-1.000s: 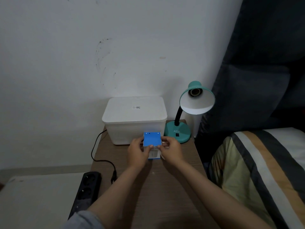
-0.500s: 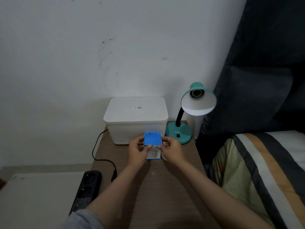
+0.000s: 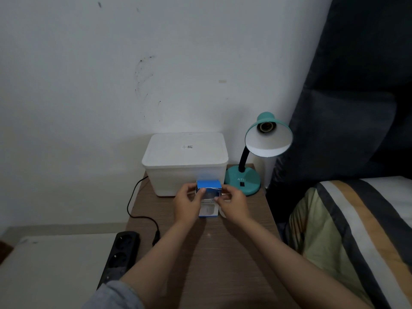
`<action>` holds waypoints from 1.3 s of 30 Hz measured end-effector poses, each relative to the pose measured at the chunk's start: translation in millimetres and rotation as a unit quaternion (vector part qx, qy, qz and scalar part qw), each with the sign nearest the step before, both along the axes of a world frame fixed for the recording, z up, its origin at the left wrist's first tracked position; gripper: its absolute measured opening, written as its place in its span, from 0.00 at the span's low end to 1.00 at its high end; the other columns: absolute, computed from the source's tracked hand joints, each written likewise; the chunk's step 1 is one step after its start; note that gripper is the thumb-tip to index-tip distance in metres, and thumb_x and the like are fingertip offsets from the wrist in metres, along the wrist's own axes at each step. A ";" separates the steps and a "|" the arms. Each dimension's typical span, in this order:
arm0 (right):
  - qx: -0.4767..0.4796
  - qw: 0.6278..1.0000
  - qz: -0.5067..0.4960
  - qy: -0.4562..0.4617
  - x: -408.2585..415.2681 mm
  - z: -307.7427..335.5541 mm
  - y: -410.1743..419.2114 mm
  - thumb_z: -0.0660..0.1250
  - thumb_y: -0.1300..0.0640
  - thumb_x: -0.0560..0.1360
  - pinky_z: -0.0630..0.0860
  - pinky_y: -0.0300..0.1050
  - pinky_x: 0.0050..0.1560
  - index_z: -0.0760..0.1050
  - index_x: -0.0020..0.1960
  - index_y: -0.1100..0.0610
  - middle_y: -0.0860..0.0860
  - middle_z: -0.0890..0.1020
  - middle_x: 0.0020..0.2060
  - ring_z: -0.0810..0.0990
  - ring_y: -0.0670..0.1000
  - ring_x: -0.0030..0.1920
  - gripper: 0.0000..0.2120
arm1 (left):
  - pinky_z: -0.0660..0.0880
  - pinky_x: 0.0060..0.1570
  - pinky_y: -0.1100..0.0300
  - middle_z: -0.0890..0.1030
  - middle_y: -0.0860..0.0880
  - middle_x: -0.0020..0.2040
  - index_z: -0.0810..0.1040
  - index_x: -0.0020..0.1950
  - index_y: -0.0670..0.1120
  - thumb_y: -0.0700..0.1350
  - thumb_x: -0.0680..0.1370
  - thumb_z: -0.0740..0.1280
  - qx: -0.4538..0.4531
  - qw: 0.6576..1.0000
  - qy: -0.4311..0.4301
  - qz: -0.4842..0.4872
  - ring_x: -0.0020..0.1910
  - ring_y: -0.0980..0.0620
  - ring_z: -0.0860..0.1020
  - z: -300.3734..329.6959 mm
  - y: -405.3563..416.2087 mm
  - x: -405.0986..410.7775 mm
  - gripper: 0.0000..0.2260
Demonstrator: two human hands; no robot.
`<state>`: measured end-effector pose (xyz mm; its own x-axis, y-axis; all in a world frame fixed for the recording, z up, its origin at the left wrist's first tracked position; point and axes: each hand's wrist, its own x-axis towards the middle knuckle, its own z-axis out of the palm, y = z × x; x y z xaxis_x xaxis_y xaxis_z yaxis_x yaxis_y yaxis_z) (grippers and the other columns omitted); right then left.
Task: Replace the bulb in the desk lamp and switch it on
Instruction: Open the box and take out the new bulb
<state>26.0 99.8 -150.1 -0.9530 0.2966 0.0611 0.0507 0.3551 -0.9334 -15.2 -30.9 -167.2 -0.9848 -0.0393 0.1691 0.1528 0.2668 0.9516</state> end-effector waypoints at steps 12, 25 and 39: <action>0.179 0.979 0.090 -0.022 -9.0 11.9 13.4 0.69 0.62 0.72 0.71 0.28 0.39 0.55 0.75 0.44 0.51 0.66 0.49 0.70 0.43 0.39 0.39 | 0.75 0.57 0.55 0.73 0.44 0.62 0.64 0.73 0.52 0.47 0.74 0.70 -0.159 0.976 -0.057 -0.137 0.56 0.50 0.76 8.6 -17.6 -6.1 0.29; 0.171 0.976 0.134 -0.008 -13.7 12.1 9.0 0.67 0.62 0.70 0.69 0.33 0.41 0.50 0.77 0.48 0.52 0.73 0.56 0.70 0.39 0.37 0.41 | 0.74 0.61 0.53 0.71 0.42 0.70 0.52 0.77 0.49 0.44 0.74 0.71 -0.226 0.939 -0.135 -0.223 0.65 0.45 0.73 32.1 -23.0 -15.5 0.38; 0.206 0.972 0.108 -0.034 -13.2 16.4 3.4 0.78 0.54 0.63 0.75 0.45 0.51 0.52 0.75 0.45 0.57 0.79 0.57 0.78 0.54 0.56 0.49 | 0.76 0.50 0.63 0.76 0.47 0.56 0.53 0.77 0.50 0.38 0.75 0.68 -0.203 0.929 -0.159 -0.265 0.51 0.54 0.75 35.0 -40.5 -7.2 0.35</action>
<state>12.9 103.1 -133.7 -0.9963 0.0538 0.0671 -0.0095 0.7067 -0.7075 -22.5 -71.4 -132.2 -0.8501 0.4690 -0.2395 0.0932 0.5816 0.8081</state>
